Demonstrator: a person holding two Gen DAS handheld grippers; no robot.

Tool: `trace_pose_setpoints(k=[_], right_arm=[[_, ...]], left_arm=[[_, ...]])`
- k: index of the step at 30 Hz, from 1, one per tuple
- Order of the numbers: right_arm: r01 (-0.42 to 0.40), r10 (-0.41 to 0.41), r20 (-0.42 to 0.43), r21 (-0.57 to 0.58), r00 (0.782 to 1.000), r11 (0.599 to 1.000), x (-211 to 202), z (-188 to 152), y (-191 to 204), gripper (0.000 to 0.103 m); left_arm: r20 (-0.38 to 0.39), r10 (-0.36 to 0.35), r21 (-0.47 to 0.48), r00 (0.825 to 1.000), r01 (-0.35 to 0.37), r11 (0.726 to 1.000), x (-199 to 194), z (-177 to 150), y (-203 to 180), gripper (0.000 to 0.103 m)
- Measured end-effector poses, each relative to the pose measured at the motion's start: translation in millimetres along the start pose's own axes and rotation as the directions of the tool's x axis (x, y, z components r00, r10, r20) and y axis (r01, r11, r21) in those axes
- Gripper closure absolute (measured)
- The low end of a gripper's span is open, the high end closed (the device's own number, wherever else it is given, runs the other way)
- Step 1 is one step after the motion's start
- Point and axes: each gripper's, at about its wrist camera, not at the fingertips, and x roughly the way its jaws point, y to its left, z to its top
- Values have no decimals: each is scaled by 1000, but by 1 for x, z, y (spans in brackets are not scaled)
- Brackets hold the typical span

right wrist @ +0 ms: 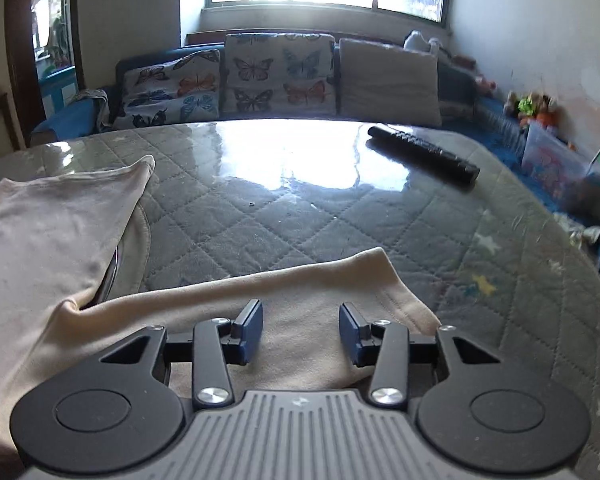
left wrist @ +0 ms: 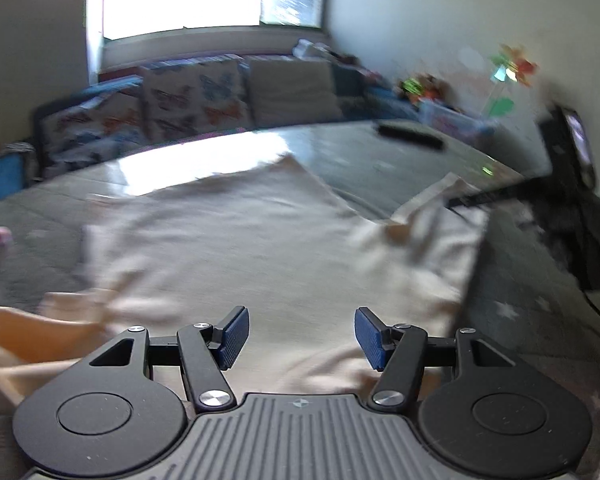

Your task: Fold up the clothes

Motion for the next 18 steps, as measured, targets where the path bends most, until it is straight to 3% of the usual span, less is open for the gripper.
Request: trace_pose_setpoints(k=[3, 6, 10, 12, 14, 18], right_arm=[[-10, 10, -8, 18, 1000, 1000, 1, 1, 0, 52], [-7, 7, -8, 24, 1000, 1000, 1, 0, 0, 52], [-4, 4, -11, 33, 1000, 999, 1, 0, 0, 50], [-2, 3, -12, 33, 1000, 999, 2, 0, 0, 49], [0, 1, -13, 33, 1000, 999, 2, 0, 0, 49], [2, -1, -18, 36, 1000, 999, 3, 1, 1, 48]], left_arm=[[20, 123, -1, 992, -123, 992, -9, 3, 28, 41], [12, 236, 36, 972, -236, 971, -6, 5, 51, 41], [-37, 279, 91, 960, -274, 957, 11, 3, 71, 43], [-67, 285, 100, 956, -278, 956, 20, 1, 75, 53], [-84, 284, 103, 955, -275, 956, 26, -2, 78, 75], [-55, 256, 23, 965, -255, 967, 13, -3, 90, 95]])
